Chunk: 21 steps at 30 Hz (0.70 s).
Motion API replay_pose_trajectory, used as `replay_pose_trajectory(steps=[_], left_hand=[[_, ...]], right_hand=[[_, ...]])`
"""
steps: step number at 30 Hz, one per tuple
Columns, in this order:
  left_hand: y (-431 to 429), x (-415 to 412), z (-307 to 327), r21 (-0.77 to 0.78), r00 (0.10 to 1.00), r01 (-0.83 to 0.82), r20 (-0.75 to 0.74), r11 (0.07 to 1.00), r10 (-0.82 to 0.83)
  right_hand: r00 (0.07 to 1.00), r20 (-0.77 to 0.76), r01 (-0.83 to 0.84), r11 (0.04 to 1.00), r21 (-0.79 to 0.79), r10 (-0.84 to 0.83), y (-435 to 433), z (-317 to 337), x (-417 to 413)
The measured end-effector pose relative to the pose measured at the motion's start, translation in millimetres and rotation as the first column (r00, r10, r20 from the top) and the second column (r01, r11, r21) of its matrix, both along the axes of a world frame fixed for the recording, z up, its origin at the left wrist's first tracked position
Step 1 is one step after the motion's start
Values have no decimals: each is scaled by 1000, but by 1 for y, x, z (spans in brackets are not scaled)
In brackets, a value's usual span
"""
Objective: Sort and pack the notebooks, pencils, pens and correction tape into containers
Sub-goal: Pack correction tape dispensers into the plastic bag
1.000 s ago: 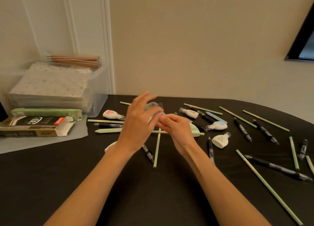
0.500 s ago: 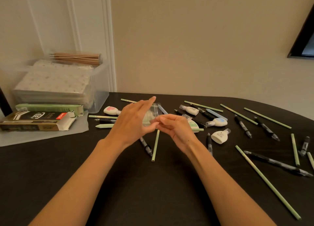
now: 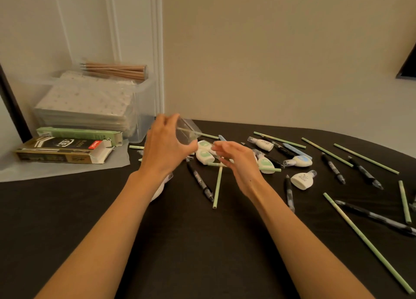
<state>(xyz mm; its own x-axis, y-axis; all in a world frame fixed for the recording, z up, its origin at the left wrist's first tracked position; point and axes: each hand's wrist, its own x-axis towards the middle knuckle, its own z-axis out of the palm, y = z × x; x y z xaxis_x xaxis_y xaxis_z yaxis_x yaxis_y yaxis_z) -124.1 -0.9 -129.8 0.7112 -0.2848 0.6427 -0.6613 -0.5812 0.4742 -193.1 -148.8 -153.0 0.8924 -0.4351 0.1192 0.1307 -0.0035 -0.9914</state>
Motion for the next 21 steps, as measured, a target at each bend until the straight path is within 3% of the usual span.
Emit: replay_pose_trajectory(steps=[2,5,9,12,15,18,19,21], left_hand=[[5,8,0,-74,997,-52,-56,996,48],[9,18,-5,-85,982,-145,-132,986,133],[16,28,-16,31,935,-283,-214,959,283],[18,34,-22,93,914,-322,-230,942,335],[17,37,-26,128,909,-317,-241,940,340],[17,39,-26,141,908,-320,-236,937,346],[17,39,-25,144,908,-324,-230,935,350],[17,39,-24,152,906,-333,-223,931,360]], right_hand=[[992,-86,54,943,-329,-87,9,-2,10],[992,-84,5,700,-714,-93,26,-5,27],[985,-155,-112,394,-912,-80,43,-16,58],[972,-201,-163,266,-950,-123,49,-21,71],[980,-150,-113,252,-961,-134,48,-21,79],[976,-181,-137,305,-942,-121,46,-20,82],[977,-181,-129,361,-924,-113,46,-21,81],[983,-145,-53,576,-816,-115,44,-20,77]])
